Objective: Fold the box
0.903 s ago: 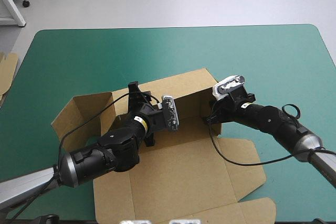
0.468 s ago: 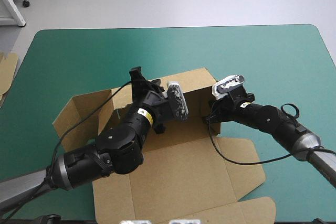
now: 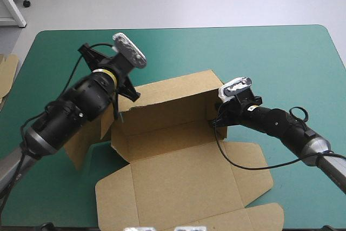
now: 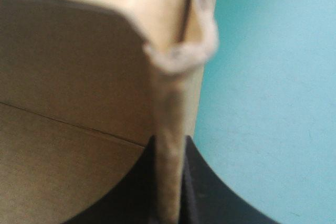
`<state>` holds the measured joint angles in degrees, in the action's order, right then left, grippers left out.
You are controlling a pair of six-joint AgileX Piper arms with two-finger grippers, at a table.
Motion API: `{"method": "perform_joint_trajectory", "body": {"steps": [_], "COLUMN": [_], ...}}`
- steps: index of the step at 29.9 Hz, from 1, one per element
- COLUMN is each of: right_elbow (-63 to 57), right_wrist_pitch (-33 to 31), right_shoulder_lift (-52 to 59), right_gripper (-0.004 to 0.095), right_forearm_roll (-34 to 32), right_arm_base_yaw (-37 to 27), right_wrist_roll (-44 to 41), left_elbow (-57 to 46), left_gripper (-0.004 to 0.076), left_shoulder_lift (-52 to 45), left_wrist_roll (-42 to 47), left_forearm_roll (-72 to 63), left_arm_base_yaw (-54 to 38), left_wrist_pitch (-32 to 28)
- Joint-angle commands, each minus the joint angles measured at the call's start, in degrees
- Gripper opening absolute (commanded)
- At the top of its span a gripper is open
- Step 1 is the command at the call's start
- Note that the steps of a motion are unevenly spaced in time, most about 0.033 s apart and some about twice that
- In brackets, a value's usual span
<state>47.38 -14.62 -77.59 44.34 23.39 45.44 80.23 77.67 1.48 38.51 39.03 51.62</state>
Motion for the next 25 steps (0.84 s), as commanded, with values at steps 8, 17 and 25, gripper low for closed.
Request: {"method": "perform_joint_trajectory", "body": {"steps": [8, 17, 25], "right_elbow": [1.8, 9.5, 19.3], "right_wrist_pitch": [-0.7, -11.2, -27.3], "right_shoulder_lift": [1.6, 1.6, 3.7], "right_gripper": [-0.0027, -0.0026, -0.0026], "right_forearm_roll": [-0.8, -23.4, -27.8], "right_arm_base_yaw": [0.3, -0.4, -2.6], "right_wrist_roll": [-1.1, -25.3, -35.2], "left_elbow": [6.7, 6.6, 6.6], "left_gripper": [-0.0006, -0.0006, -0.0006], "left_shoulder_lift": [-1.9, 2.1, 8.4], "left_wrist_roll": [-12.0, -21.7, -21.7], "left_forearm_roll": [-31.8, -54.7, -56.4], "left_arm_base_yaw": [-29.3, -46.2, -46.7], "left_wrist_pitch": [-1.9, 0.9, 4.2]}}
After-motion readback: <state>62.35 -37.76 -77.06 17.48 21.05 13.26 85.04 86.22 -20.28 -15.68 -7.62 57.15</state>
